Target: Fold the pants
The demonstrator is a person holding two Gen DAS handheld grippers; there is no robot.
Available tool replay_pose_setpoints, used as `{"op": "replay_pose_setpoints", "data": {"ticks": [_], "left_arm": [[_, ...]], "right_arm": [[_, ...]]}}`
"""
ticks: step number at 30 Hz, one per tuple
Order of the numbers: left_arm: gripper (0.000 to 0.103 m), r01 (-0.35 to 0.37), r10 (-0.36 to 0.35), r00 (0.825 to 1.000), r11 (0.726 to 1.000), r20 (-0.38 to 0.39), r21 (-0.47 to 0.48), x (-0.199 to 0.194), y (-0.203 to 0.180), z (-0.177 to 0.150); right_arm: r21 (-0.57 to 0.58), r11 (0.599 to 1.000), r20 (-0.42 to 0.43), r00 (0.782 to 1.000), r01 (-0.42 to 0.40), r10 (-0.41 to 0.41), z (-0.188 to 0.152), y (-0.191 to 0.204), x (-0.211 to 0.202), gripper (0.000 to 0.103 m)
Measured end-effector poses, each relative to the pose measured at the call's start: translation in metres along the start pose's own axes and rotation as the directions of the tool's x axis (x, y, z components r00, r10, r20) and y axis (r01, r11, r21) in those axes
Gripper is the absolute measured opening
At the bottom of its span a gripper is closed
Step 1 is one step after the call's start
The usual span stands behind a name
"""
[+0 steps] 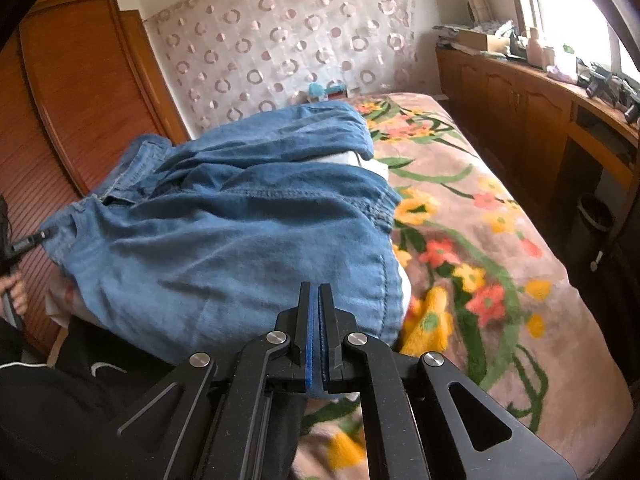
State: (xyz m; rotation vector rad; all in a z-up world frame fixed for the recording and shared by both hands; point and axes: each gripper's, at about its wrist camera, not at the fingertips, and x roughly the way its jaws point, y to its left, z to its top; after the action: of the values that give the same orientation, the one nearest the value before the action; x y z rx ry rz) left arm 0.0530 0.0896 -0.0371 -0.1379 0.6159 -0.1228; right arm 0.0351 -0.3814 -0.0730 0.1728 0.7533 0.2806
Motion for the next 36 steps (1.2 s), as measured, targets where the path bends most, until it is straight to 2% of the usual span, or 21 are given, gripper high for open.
{"op": "replay_pose_setpoints", "data": {"ticks": [3,7,13,17,19,21,23,27,29,32,36], "left_arm": [[0.009,0.008,-0.011,0.999,0.998,0.052,0.068,-0.004,-0.021,0.033],[0.008,0.018,-0.027,0.996,0.994,0.08,0.111,0.005,-0.038,0.07],[0.008,-0.001,-0.01,0.995,0.993,0.096,0.115,0.035,-0.041,0.124],[0.008,-0.038,0.026,0.995,0.992,0.096,0.119,0.063,-0.038,0.147],[0.008,-0.054,0.044,0.995,0.991,0.086,0.122,0.078,-0.037,0.149],[0.008,-0.061,0.052,0.996,0.99,0.069,0.124,0.089,-0.036,0.146],[0.008,-0.067,0.061,0.997,0.99,0.053,0.123,0.095,-0.034,0.136],[0.008,-0.064,0.059,0.997,0.992,0.041,0.112,0.091,-0.031,0.121],[0.008,-0.06,0.056,0.998,0.993,0.042,0.103,0.089,-0.028,0.119],[0.009,-0.051,0.048,0.998,0.995,0.039,0.089,0.086,-0.022,0.116],[0.009,-0.05,0.046,0.998,0.995,0.039,0.088,0.085,-0.019,0.114]], "right_arm": [[-0.016,1.0,0.009,1.0,-0.018,0.018,0.007,0.011,0.002,0.001],[-0.037,0.998,0.01,0.999,-0.048,0.048,0.016,0.026,0.007,0.003],[-0.091,0.991,-0.013,0.996,-0.093,0.093,0.029,0.052,0.025,0.006],[-0.124,0.986,-0.033,0.993,-0.113,0.11,0.037,0.064,0.038,0.007],[-0.135,0.984,-0.046,0.993,-0.115,0.109,0.039,0.067,0.044,0.013],[-0.144,0.984,-0.054,0.993,-0.108,0.101,0.038,0.069,0.048,0.029],[-0.151,0.982,-0.065,0.993,-0.111,0.102,0.033,0.069,0.049,0.037],[-0.161,0.98,-0.106,0.99,-0.113,0.097,0.018,0.071,0.052,0.04],[-0.174,0.981,-0.119,0.991,-0.087,0.067,0.013,0.069,0.054,0.042],[-0.182,0.982,-0.128,0.991,-0.061,0.038,0.008,0.064,0.056,0.047],[-0.191,0.98,-0.124,0.992,-0.051,0.027,0.008,0.064,0.058,0.047]]}}
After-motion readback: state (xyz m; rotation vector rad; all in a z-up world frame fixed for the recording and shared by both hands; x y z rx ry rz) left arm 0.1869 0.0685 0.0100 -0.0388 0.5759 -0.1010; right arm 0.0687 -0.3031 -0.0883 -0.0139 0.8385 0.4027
